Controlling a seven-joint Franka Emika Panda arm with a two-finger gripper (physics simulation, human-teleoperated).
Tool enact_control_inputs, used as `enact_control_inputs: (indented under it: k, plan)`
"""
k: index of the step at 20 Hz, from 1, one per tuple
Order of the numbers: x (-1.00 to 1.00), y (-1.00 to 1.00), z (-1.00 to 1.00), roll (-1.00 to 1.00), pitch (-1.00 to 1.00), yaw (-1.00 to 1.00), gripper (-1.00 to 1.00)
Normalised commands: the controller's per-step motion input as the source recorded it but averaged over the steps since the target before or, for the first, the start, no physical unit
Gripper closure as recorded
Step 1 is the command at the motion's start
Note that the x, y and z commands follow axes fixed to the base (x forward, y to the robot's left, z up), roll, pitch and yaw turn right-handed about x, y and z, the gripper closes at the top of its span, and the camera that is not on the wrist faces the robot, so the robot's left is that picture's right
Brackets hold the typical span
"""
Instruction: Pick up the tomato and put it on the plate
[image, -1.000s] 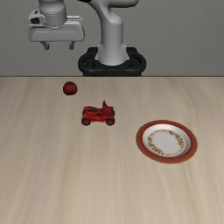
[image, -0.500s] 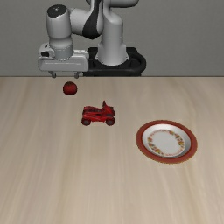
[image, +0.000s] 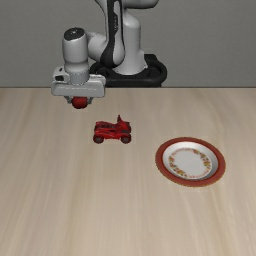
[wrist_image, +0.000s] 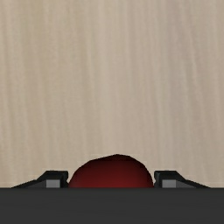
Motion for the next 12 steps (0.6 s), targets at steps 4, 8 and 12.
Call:
enact_control_inputs:
  k: [4,8,12]
  plan:
    - [0.00,0.00,0.00,0.00,0.00,0.00,1.00]
    - [0.00,0.00,0.25,0.00,0.00,0.00,1.00]
    - [0.00,0.00,0.75,0.00,0.00,0.00,1.00]
